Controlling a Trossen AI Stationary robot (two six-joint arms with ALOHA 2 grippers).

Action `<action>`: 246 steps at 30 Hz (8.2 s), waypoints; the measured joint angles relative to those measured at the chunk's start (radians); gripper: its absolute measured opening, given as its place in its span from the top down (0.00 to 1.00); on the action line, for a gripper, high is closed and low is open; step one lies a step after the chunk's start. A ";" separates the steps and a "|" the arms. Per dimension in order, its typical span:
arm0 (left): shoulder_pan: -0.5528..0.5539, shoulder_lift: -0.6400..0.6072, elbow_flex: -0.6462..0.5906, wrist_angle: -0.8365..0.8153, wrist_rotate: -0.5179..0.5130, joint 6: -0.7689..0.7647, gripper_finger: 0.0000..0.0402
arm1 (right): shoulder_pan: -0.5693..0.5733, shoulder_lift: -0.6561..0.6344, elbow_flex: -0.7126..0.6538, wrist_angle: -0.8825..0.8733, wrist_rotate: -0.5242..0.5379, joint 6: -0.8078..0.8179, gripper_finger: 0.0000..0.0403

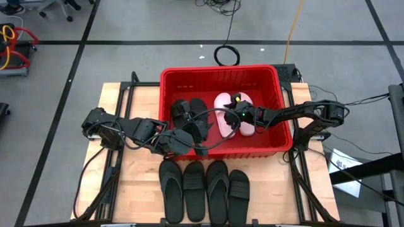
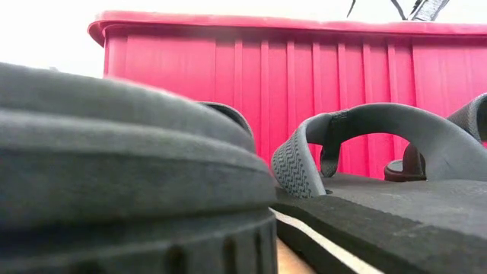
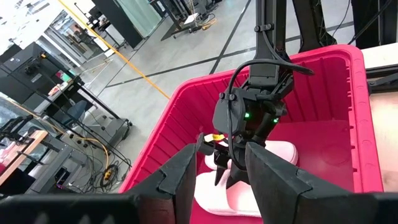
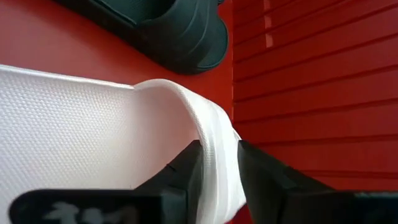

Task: Pick and place slides into bin
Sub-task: Put the pink slide into the red bin, then put the black slipper into the red bin

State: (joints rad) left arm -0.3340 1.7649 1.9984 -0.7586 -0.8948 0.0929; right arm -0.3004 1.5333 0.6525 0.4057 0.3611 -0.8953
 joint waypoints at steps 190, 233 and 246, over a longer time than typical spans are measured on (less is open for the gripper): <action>-0.491 -0.587 -1.667 0.946 0.489 -1.659 0.63 | 0.819 -0.867 0.000 -0.283 0.035 0.517 0.68; -0.475 -0.340 -1.641 1.423 0.567 -1.606 0.99 | 0.819 -0.867 0.000 -0.284 0.111 0.517 0.68; -0.475 -0.341 -1.304 1.293 0.738 -1.482 1.00 | 0.819 -0.867 0.000 -0.283 0.111 0.517 0.68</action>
State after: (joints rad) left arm -0.8093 1.4242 0.6948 0.5340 -0.1566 -1.3888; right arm 0.5186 0.6662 0.6529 0.1223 0.4716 -0.3786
